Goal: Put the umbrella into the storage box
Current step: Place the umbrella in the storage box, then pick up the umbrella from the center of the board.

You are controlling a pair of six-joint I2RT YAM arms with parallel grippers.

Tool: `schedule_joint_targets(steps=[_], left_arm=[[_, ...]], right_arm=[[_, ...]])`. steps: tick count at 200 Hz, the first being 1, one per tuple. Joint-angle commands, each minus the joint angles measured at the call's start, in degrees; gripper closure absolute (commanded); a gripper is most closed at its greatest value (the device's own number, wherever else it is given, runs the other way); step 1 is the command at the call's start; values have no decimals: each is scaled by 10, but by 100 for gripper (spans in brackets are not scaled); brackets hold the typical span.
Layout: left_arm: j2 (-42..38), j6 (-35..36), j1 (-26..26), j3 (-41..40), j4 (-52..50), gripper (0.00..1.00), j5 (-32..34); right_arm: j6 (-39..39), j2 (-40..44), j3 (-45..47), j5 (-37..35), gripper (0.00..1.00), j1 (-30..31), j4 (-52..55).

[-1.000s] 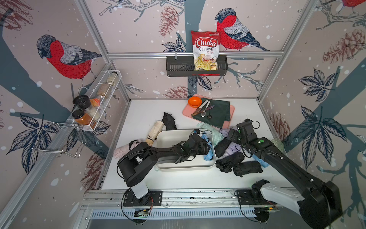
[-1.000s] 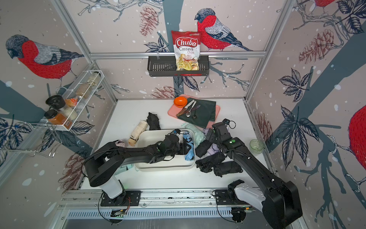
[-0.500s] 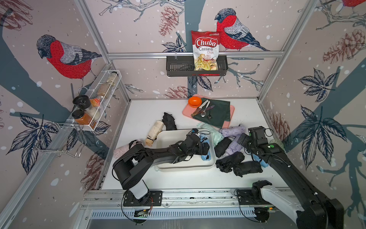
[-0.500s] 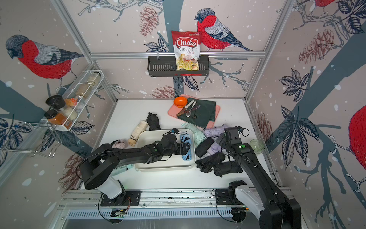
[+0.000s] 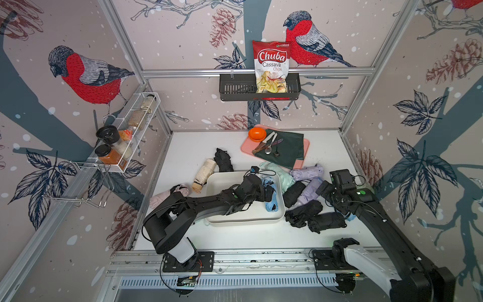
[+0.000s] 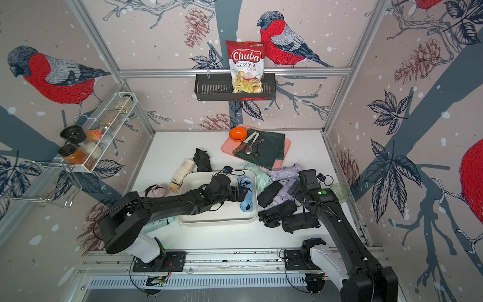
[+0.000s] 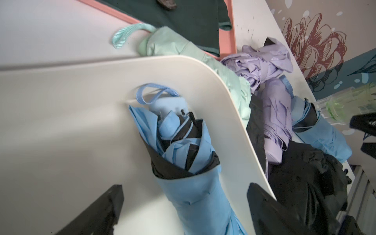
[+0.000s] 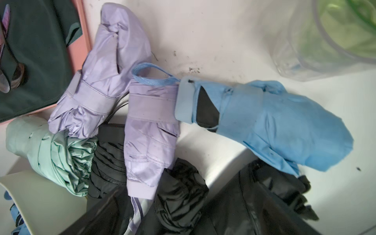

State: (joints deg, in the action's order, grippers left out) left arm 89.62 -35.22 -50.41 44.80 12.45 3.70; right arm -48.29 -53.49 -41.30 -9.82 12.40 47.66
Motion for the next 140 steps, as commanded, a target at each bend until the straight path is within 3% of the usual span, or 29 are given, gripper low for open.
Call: schedule_joint_targets(steps=[1, 38, 63, 100, 140], left_arm=[[-22, 28, 3, -6, -10, 2, 47], [-53, 43, 14, -15, -9, 2, 81], [-67, 50, 15, -17, -8, 2, 106], [-73, 56, 21, -17, -10, 1, 124], [-81, 53, 27, -16, -14, 1, 137]], right_arm=[[-60, 17, 7, 2, 0, 0, 64], [-107, 39, 45, 53, 0, -1, 73], [-129, 48, 55, 51, 0, -1, 100], [-166, 82, 84, 60, 10, -3, 94], [-180, 88, 126, 92, 11, -4, 53]])
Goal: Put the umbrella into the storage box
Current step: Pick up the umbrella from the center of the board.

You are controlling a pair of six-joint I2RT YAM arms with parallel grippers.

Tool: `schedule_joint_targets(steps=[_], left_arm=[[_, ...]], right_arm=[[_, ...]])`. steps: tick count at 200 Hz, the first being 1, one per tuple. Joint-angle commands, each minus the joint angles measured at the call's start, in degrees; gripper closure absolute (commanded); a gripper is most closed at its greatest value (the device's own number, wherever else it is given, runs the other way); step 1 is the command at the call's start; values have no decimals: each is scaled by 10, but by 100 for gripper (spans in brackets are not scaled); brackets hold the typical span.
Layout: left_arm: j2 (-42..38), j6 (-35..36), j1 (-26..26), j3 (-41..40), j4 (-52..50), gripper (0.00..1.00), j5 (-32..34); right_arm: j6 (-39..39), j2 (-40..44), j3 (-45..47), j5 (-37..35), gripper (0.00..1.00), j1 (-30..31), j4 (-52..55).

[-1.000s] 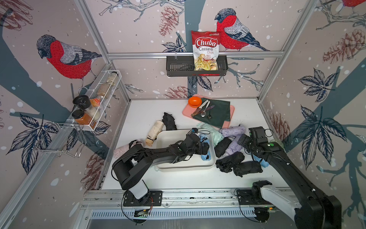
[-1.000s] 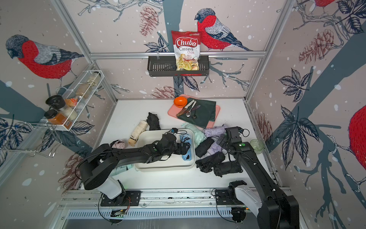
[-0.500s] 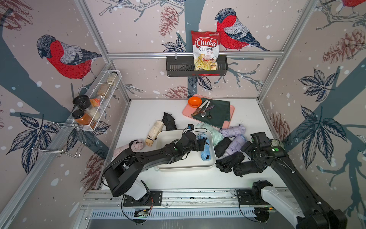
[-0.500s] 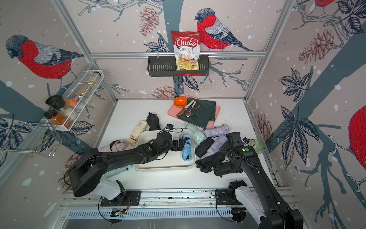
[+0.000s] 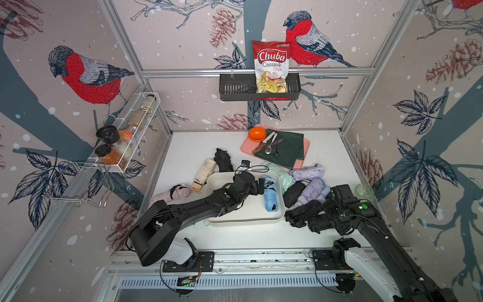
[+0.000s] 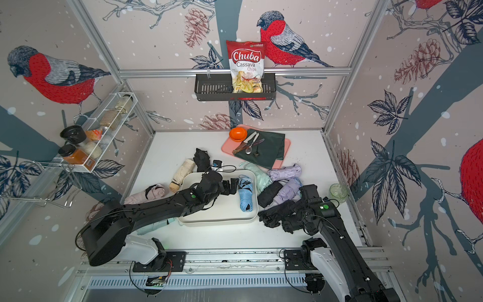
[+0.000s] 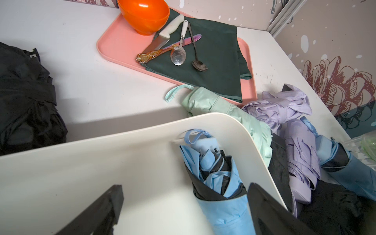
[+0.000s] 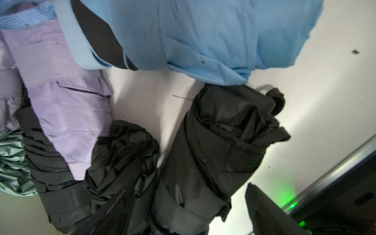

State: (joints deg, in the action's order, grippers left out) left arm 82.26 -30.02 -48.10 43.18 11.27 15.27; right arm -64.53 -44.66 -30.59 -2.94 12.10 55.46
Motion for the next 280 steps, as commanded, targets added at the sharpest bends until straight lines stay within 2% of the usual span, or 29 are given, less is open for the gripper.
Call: schedule_joint_targets(steps=[1, 82, 116, 153, 178, 219, 250, 280], left_arm=[[-7, 0, 4, 1, -3, 1, 22], [-8, -9, 7, 6, -14, 2, 32], [-9, -13, 7, 5, -18, 1, 34], [-7, -18, 8, 6, -14, 1, 35], [-6, -26, 11, 4, -13, 2, 37], [-7, -48, 21, 2, -18, 2, 32], [-4, -65, 32, 2, -24, 1, 24], [-2, -86, 44, 1, -33, 1, 13]], right_arm=[[-18, -1, 20, 23, 12, 0, -26], [-14, -29, 92, 42, 20, -3, -153], [-3, -38, 90, 30, 38, -6, -154], [2, 1, 65, 10, 63, -7, -109], [12, 23, 25, -14, 76, -3, -63], [24, 19, -83, -94, 88, 29, 15], [35, -31, -170, -143, 92, 92, 29], [69, -120, -263, -172, 94, 186, 3]])
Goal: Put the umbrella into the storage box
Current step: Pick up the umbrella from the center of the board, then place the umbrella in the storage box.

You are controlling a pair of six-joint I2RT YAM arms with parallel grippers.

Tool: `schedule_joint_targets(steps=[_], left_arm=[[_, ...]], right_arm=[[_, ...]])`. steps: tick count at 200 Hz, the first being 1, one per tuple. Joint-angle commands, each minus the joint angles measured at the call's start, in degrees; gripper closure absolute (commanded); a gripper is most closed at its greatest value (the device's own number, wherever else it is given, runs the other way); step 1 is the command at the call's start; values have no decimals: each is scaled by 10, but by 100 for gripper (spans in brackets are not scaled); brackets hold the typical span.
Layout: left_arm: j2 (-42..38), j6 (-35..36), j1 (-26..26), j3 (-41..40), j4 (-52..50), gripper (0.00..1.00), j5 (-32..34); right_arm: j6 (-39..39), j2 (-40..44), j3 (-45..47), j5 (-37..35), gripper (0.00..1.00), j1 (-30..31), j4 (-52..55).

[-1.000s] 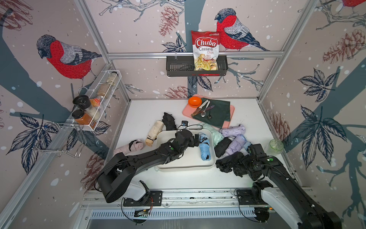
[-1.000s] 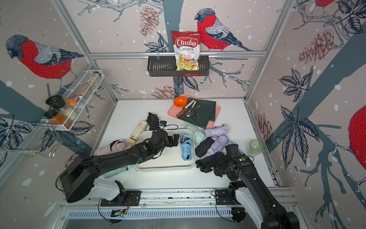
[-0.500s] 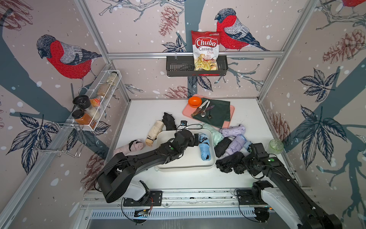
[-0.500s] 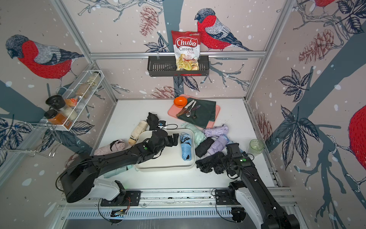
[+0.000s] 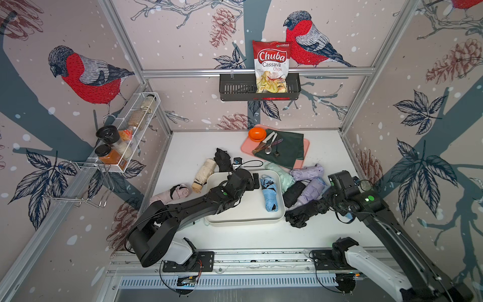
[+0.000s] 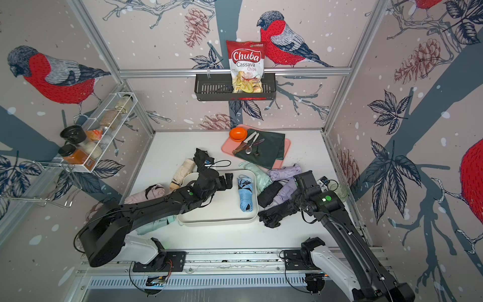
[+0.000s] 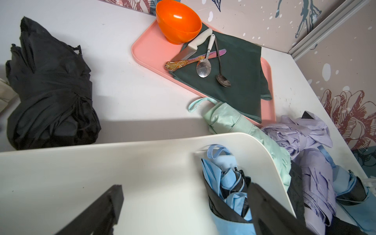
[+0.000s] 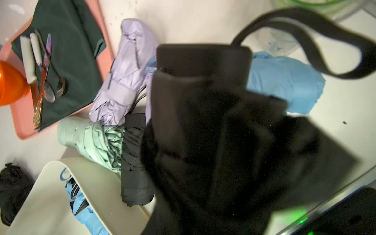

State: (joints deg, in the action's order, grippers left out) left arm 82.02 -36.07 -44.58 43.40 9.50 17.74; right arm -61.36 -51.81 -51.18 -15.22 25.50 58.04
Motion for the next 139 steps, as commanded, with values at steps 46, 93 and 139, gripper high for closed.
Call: schedule_joint_targets(steps=[46, 93, 139], left_arm=[[-21, -67, 27, -24, -40, 1, 16], [-91, -101, 70, -74, -56, 2, 19], [-146, -113, 85, -111, -66, 1, 45]], right_arm=[[148, -228, -194, -39, 94, 197, -115], [242, -387, -294, 16, 94, 273, -126], [290, -471, -340, 68, 92, 308, -124]])
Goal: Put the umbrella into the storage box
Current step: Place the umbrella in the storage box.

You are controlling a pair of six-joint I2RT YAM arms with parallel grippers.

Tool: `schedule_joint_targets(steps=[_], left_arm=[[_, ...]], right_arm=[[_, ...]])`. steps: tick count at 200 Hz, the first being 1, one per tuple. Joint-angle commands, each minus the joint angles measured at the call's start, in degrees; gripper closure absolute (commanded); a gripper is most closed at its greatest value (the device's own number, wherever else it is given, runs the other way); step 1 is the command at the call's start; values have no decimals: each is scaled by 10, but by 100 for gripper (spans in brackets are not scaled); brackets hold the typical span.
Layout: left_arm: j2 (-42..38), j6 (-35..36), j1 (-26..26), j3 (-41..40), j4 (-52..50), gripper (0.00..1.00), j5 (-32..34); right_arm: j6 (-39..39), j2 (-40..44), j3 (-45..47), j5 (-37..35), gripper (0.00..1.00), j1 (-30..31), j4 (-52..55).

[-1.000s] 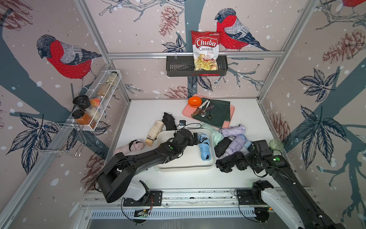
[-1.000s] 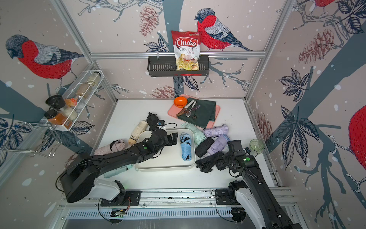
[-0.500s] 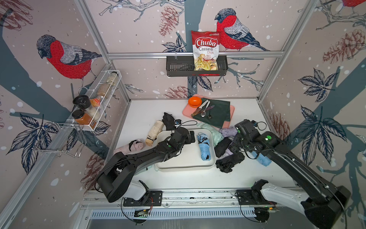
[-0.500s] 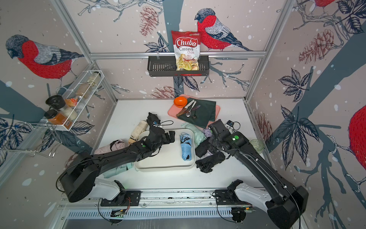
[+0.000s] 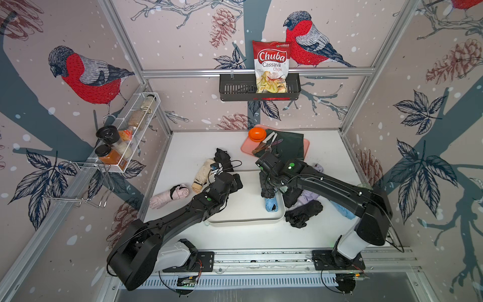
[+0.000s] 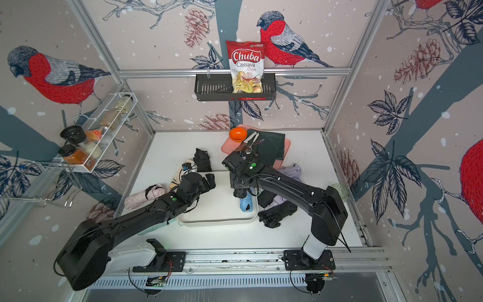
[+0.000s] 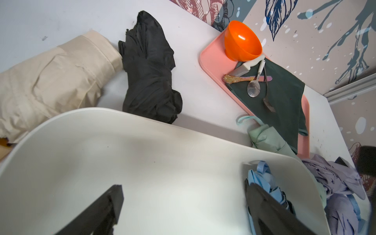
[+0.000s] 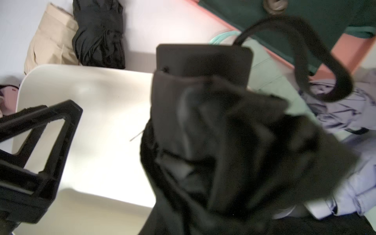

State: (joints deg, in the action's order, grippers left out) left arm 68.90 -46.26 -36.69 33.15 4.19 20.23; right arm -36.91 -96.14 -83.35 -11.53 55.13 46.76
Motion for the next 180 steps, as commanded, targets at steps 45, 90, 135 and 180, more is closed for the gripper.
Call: schedule_joint_targets(steps=[45, 90, 135, 180], left_arm=[[-25, -23, 14, -19, -30, 1, 26], [-34, -23, 19, -24, -35, 2, 26], [-20, -13, 19, -18, -27, 2, 3], [-1, -1, 19, -14, -6, 1, -38]], right_arm=[[68, -85, -35, 73, 92, 25, -1], [45, -95, -6, 119, 90, 27, -7], [13, -99, 42, 118, 86, 25, -19], [1, -93, 66, 112, 66, 17, -38]])
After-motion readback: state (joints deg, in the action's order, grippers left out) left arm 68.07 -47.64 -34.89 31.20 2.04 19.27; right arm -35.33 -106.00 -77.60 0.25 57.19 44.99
